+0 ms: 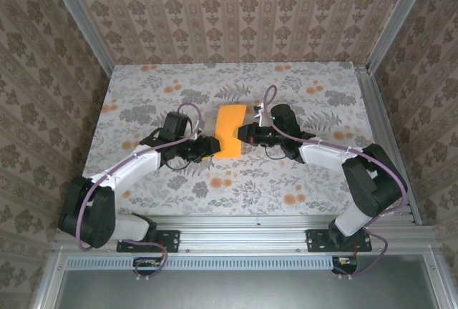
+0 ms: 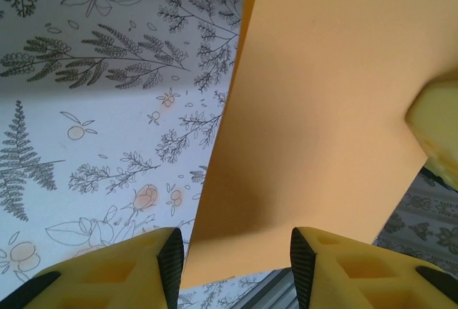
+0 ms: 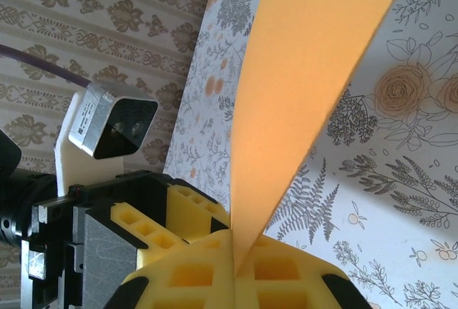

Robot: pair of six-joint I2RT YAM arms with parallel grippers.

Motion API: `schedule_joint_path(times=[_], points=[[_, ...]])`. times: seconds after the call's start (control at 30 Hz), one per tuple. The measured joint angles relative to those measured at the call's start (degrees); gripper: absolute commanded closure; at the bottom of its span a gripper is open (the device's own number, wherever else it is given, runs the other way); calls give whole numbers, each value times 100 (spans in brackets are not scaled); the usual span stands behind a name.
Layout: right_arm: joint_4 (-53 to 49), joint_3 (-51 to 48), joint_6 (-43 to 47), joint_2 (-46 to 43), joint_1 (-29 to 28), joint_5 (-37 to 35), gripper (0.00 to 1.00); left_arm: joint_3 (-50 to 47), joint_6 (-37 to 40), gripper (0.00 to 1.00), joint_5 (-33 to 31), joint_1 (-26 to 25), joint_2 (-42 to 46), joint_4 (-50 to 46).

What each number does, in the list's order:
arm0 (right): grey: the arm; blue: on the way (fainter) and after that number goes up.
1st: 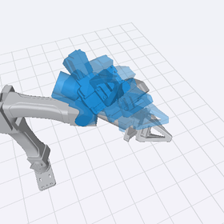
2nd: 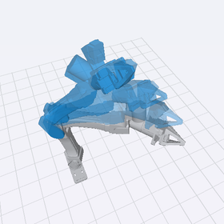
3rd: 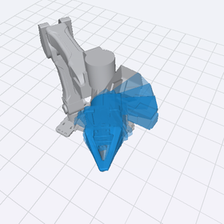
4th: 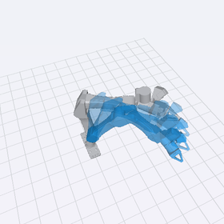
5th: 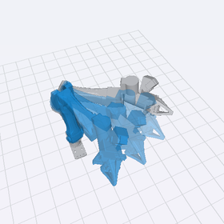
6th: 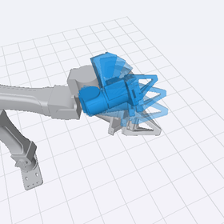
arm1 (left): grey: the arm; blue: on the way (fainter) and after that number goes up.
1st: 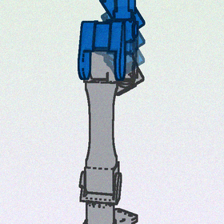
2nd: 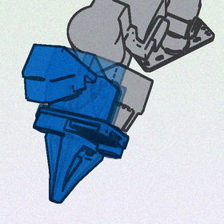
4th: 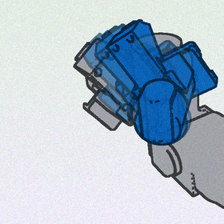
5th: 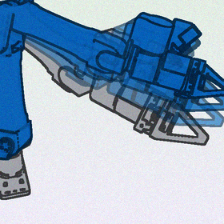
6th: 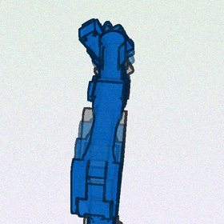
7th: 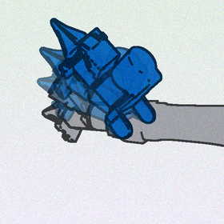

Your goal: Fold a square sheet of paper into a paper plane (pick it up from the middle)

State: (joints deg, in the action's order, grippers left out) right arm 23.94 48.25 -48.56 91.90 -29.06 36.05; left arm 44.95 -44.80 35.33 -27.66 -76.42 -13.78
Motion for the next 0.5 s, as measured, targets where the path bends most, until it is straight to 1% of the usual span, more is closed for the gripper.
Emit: schedule_joint_path(times=[0.13,0.5], points=[[0,0,0,0,9,0,100,0,4,50,0,0,0,-57],[0,0,17,0,20,0,100,-35,-28,49,7,-11,22,-26]])
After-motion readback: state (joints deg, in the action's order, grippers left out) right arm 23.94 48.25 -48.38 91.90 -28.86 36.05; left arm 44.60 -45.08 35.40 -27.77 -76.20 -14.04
